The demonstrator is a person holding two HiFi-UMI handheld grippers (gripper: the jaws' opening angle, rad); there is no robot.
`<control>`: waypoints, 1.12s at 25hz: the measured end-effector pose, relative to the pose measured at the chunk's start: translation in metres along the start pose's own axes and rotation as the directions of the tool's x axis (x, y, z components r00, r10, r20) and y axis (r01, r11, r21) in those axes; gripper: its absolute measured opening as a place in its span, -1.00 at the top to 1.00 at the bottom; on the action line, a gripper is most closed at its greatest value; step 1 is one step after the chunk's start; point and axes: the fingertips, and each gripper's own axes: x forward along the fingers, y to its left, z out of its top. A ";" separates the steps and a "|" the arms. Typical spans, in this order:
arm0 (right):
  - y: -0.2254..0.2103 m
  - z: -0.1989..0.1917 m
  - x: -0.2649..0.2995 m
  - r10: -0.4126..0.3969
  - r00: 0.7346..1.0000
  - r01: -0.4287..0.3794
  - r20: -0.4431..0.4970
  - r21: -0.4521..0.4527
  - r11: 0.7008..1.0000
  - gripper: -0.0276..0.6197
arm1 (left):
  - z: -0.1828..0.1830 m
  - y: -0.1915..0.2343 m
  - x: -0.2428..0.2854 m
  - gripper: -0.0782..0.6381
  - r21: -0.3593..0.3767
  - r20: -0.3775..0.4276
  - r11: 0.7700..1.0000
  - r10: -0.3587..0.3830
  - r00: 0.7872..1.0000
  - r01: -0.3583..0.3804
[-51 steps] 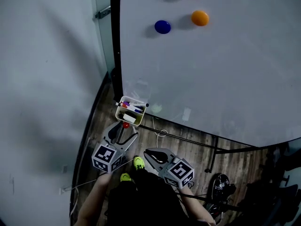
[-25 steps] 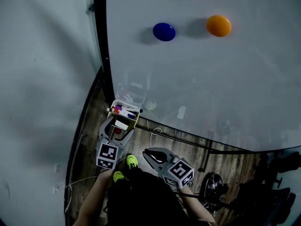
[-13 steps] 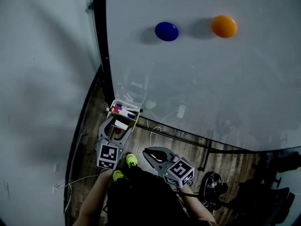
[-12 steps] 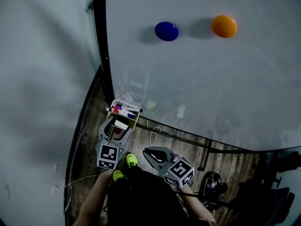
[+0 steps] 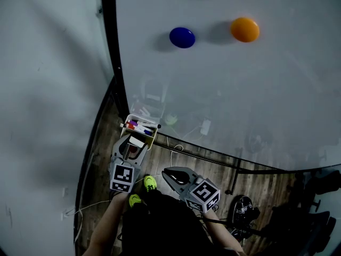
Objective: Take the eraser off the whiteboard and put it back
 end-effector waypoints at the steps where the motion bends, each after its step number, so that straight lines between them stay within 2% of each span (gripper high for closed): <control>1: 0.000 0.000 0.000 0.000 1.000 0.000 0.001 0.001 1.000 0.83 | 0.000 0.000 0.000 -0.04 0.007 0.003 1.000 0.003 1.000 -0.003; 7: 0.002 -0.002 -0.001 0.003 1.000 -0.003 -0.002 0.000 1.000 0.83 | 0.002 0.001 0.000 -0.04 0.012 0.031 1.000 0.025 0.999 -0.025; 17: 0.003 -0.001 -0.003 0.004 1.000 -0.004 0.006 -0.003 1.000 0.83 | 0.003 0.000 -0.001 -0.02 0.033 0.041 0.999 -0.001 0.999 0.000; 28: 0.011 0.007 0.001 0.008 1.000 -0.007 0.030 -0.019 1.000 0.83 | 0.031 0.001 -0.017 -0.02 0.064 0.085 0.998 -0.010 0.996 0.005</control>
